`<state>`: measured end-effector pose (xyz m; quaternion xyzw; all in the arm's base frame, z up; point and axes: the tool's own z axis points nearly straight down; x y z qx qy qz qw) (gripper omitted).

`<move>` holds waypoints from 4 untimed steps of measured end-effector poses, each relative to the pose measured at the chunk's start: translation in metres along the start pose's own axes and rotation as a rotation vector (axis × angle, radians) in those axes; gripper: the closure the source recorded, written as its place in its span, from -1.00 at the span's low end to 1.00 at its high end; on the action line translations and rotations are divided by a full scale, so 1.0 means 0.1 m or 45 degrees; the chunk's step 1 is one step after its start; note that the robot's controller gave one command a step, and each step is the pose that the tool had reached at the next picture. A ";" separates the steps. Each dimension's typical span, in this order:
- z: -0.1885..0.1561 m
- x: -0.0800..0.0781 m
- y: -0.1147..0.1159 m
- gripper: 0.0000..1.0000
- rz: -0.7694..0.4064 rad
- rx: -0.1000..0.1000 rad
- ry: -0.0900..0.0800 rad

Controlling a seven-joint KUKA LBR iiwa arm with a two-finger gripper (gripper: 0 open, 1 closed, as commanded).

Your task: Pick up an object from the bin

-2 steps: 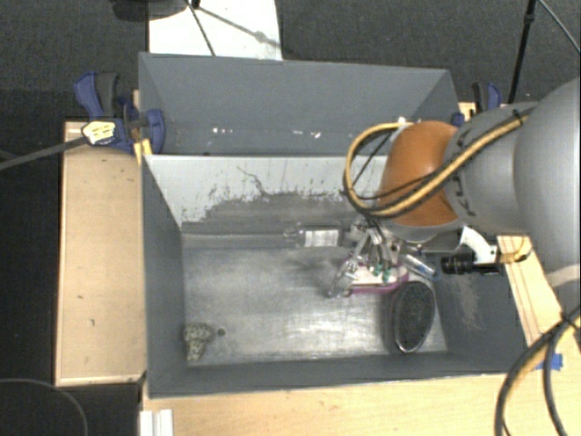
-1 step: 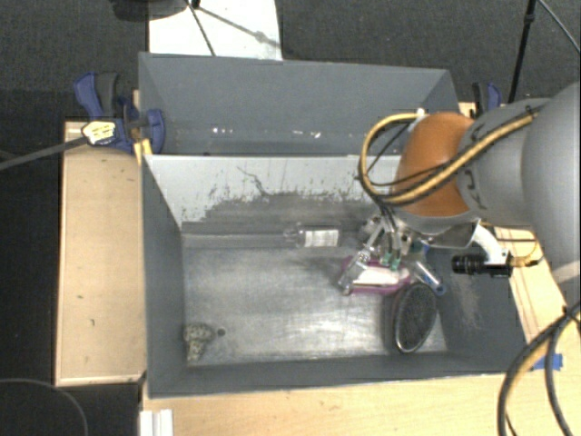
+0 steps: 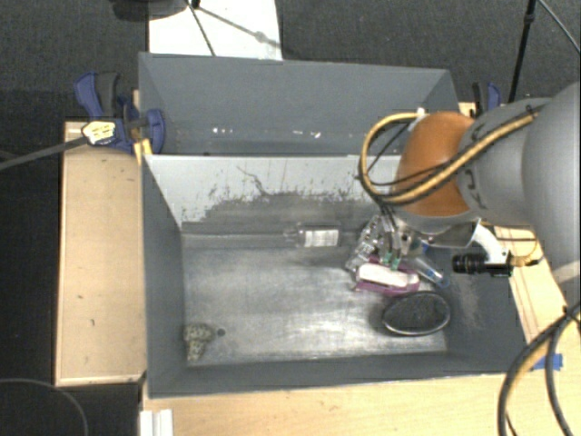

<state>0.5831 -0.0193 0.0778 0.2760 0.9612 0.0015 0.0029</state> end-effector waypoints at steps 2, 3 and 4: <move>-0.91 -0.20 -0.24 -1.00 0.402 0.006 0.001; -0.17 -0.17 -0.38 -1.00 0.127 -0.009 -0.024; -0.18 -0.20 -0.38 1.00 0.129 -0.013 -0.036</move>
Offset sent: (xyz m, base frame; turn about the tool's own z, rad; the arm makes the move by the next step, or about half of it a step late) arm 0.0032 -0.0311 0.0908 0.3198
